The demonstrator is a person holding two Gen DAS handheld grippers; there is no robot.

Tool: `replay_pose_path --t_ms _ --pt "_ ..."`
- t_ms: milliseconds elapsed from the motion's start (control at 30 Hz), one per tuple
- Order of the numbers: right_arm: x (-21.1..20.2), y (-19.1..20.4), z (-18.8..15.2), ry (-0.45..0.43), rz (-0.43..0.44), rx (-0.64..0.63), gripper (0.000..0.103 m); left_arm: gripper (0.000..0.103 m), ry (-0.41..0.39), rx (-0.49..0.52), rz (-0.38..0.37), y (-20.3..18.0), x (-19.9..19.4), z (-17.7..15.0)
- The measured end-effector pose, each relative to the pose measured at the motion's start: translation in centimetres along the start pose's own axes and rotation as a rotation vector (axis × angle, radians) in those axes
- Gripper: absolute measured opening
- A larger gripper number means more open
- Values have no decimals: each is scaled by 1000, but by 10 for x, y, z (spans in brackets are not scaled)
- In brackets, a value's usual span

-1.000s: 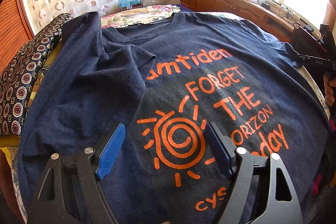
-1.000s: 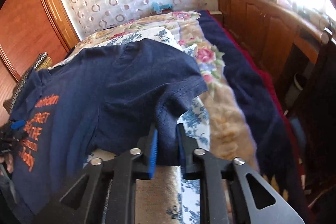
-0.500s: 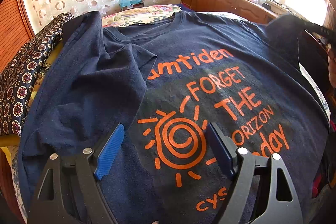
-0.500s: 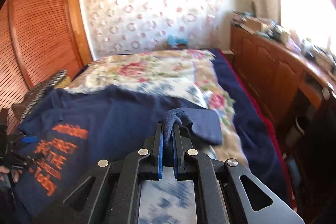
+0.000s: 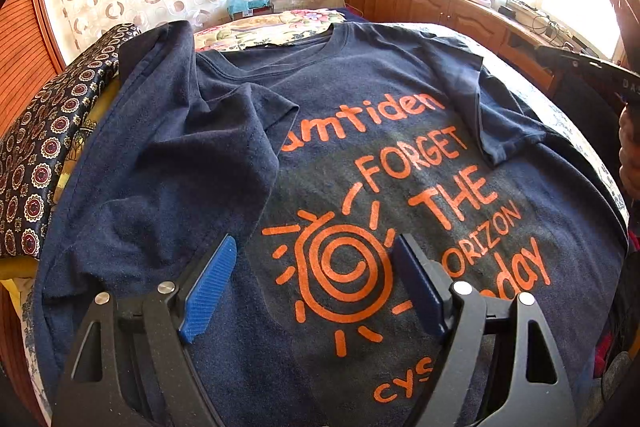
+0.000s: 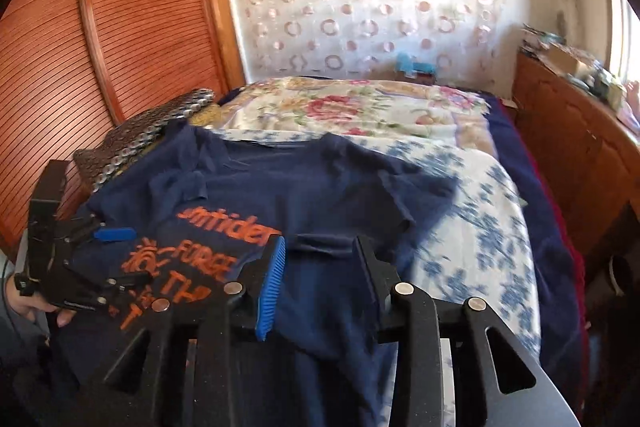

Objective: Fold small clothes

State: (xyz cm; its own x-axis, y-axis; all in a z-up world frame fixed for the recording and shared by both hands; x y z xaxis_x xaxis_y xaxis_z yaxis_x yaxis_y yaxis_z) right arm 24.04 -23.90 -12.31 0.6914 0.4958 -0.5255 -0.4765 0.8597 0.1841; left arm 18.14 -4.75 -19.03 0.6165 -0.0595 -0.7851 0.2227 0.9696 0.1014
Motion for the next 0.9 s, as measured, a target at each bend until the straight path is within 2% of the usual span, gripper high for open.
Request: replay_pose_path --t_ms 100,200,333,500,700,833,900 --pt "-5 -23 -5 15 -12 67 37 81 0 0 -3 0 0 0" --pt "2 -29 -4 41 -7 105 37 82 -2 8 -11 -1 -2 0" --pt "31 -30 15 81 -7 139 37 82 -27 1 -19 3 -11 2" --pt "60 -31 40 106 -36 132 37 82 -99 -21 -33 13 -33 10" --pt "88 -36 48 177 -76 116 36 82 -141 -49 -24 33 -44 27" --pt "107 -21 56 203 -30 62 7 82 -156 -56 -1 51 -44 40" --pt "114 -8 62 200 25 48 6 82 -166 -69 15 61 -47 46"
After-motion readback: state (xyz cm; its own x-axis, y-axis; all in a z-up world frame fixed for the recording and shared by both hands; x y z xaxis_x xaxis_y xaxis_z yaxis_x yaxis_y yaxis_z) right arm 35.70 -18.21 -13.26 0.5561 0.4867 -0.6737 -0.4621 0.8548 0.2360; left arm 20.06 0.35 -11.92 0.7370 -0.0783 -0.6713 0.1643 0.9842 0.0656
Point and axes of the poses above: each gripper's, at about its wrist camera, not at the fingertips, and x roughly the way its jaws point, y to its left, z to its top, the point moved 10 cm from there along x, roughly the way its jaws point, and after that the axes turned 8 degrees about z, right-handed, at the moved point
